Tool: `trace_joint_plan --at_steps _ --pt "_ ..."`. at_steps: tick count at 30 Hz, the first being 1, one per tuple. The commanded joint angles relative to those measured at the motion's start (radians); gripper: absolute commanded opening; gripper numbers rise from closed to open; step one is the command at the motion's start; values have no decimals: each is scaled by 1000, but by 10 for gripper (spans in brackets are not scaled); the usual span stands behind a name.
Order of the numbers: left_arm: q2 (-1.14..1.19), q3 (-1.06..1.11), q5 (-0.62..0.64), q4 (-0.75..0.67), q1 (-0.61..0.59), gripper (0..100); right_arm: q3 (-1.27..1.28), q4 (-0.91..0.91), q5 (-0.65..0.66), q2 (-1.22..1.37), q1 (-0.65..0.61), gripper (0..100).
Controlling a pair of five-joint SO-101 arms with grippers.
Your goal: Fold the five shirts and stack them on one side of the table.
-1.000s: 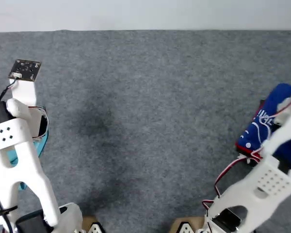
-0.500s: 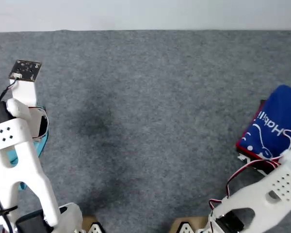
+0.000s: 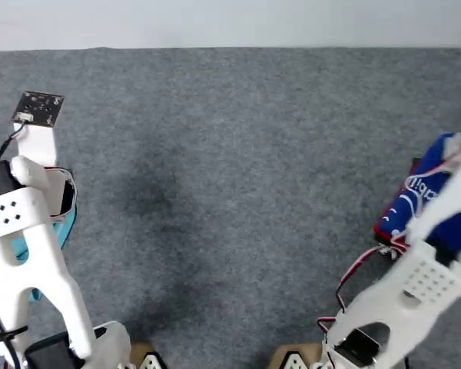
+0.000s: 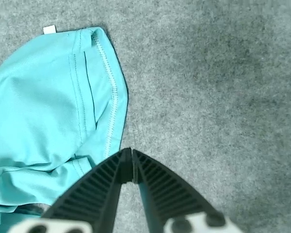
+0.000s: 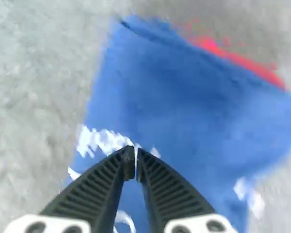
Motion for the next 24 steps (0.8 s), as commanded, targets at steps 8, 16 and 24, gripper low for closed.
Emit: trace_joint_plan --at_steps 8,16,24 --pt "-31 -5 -6 -8 121 6 -204 -28 6 171 -31 10" --pt "-32 -53 -3 68 114 7 -416 179 -64 8 -88 10" --pt "-2 -54 -74 64 -61 106 8 179 -57 -225 -108 10"
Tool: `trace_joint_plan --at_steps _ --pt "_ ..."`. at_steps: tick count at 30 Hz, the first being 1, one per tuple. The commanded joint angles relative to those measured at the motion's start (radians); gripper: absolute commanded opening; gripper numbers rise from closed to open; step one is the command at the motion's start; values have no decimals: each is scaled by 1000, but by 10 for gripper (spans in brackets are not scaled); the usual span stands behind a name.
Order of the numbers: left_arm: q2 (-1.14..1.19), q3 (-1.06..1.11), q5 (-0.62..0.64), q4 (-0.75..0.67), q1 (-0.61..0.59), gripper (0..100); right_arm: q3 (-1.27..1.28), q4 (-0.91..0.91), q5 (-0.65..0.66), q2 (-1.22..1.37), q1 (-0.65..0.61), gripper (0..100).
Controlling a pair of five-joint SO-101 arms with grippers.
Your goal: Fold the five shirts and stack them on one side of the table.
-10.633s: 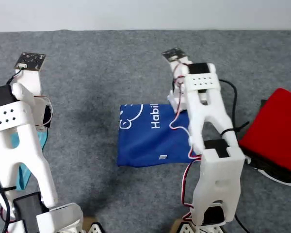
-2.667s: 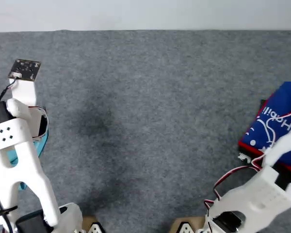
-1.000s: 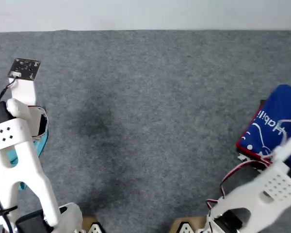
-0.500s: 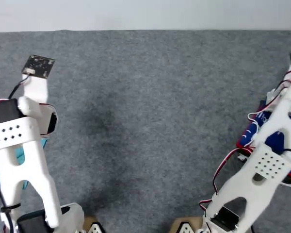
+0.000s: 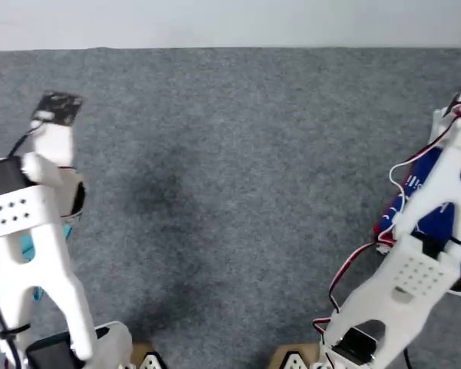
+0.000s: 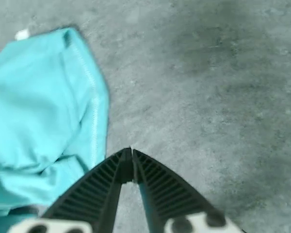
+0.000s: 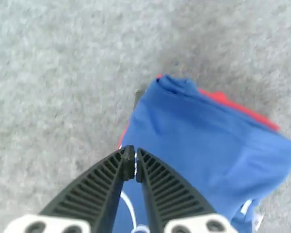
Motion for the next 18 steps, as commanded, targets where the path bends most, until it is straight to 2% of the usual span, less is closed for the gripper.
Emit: trace_joint_plan --at_steps 1,3,9,15,18 --pt "14 -28 -109 -9 -126 149 250 42 -12 -186 -22 10" --pt "54 -30 -181 -17 -209 204 410 42 -12 -269 -22 10" --pt "253 -30 -439 -86 -381 210 756 38 -12 -447 -22 10" --pt "450 -33 -649 -190 -519 210 888 39 -12 -562 -13 10" --pt "526 -33 -698 -247 -549 210 902 39 -12 -613 -7 10"
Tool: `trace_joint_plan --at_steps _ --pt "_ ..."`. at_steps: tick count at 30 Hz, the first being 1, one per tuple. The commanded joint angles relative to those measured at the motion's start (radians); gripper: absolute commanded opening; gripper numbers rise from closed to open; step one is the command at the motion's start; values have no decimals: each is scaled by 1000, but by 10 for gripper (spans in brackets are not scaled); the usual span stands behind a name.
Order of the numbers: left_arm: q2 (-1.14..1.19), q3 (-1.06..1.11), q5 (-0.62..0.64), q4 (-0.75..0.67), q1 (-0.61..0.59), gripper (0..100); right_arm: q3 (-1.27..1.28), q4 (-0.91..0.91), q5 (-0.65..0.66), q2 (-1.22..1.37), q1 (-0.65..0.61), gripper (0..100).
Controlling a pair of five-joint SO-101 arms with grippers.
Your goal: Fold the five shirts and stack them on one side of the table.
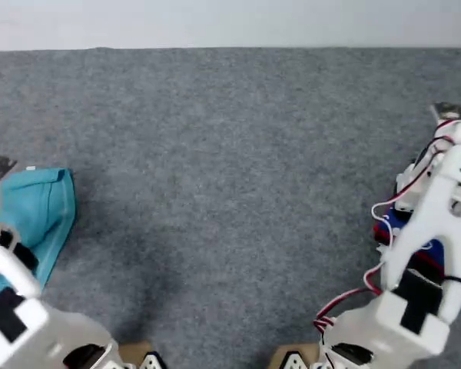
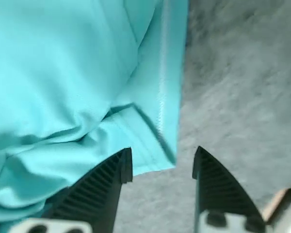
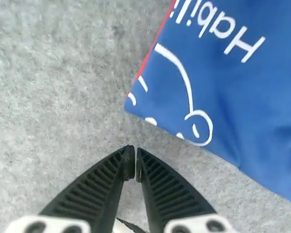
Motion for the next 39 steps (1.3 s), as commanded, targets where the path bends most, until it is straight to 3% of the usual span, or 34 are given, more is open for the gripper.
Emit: trace_joint_plan --at_steps 1,9,13,15,22,29,35,39 --pt "68 -33 -61 -80 -37 210 3 39 -12 -101 -1 10" --pt "298 -35 -64 -227 -64 203 3 41 -12 -180 1 10" --pt "342 -47 -48 -218 -44 103 3 41 -12 -209 1 10" --pt "336 -74 -48 -147 -23 7 3 41 -12 -231 1 10" --pt "158 -297 -5 218 104 4 25 41 -14 -292 25 10" --pt "-149 -455 397 227 387 5 150 39 -12 -398 31 10" --pt "-262 -568 703 164 806 7 226 38 -12 -484 28 10" --pt "-247 -579 775 92 1112 7 265 39 -12 -527 28 10"
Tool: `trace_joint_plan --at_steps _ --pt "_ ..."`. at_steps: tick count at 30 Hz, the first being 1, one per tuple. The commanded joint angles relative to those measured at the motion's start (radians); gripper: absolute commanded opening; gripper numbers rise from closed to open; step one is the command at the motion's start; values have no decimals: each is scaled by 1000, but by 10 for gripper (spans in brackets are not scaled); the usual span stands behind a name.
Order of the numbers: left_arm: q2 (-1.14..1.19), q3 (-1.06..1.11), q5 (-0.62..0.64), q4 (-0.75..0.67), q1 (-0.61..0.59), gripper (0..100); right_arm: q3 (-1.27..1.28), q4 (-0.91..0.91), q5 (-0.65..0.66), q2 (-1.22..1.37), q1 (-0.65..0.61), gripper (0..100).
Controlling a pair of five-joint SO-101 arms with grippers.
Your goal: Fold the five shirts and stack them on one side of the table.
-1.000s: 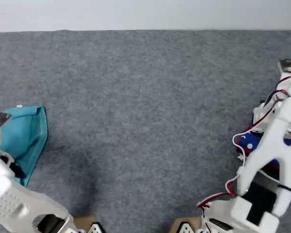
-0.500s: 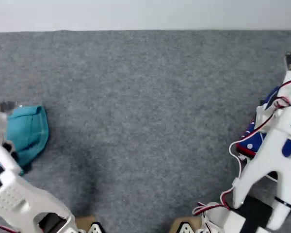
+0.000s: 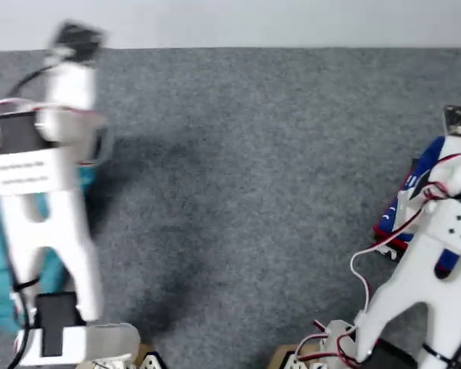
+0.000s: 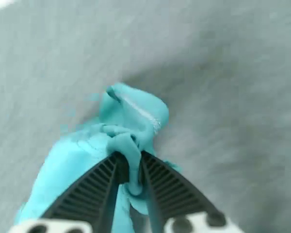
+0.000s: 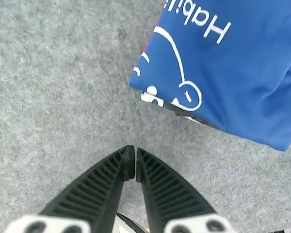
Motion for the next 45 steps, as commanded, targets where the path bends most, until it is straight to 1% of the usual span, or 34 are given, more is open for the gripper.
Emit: trace_joint_plan --at_steps 1,3,5,7,10,11,15,16,18,21,23,26,28,32,36,38,41,43,45 --pt "-14 -38 64 -77 301 7 11 38 -12 -64 18 10" --pt "40 -38 71 -89 397 9 25 38 -12 -90 18 10" --pt "92 -42 72 -80 442 38 38 38 -11 -114 18 10" --pt "126 -59 77 -63 445 110 58 38 -11 -139 18 10" --pt "133 -116 170 -46 431 195 95 38 -11 -171 18 12" --pt "130 -143 183 -32 427 213 104 38 -11 -177 18 13" --pt "124 -240 95 84 422 224 117 36 -9 -185 18 13" --pt "120 -236 84 84 410 224 117 36 -9 -183 18 13" --pt "74 -200 68 83 347 224 117 36 -9 -183 16 13" --pt "-9 -81 -55 81 272 224 117 35 -9 -180 16 13" --pt "-69 24 -118 81 229 224 117 33 -9 -179 16 13" --pt "-173 193 -172 80 150 224 117 30 -9 -179 15 13" --pt "-244 306 -201 80 98 224 118 30 -9 -177 -1 14" --pt "-356 545 -307 78 -8 224 118 30 -12 -177 -45 14" --pt "-411 771 -440 66 -161 224 118 30 -15 -177 -93 14" --pt "-410 866 -502 6 -249 224 118 30 -17 -177 -110 14" --pt "-410 995 -589 -140 -361 224 118 30 -18 -177 -131 14" --pt "-410 1070 -635 -227 -393 224 118 30 -18 -177 -143 14" --pt "-410 1141 -669 -302 -400 224 118 30 -18 -177 -153 14"
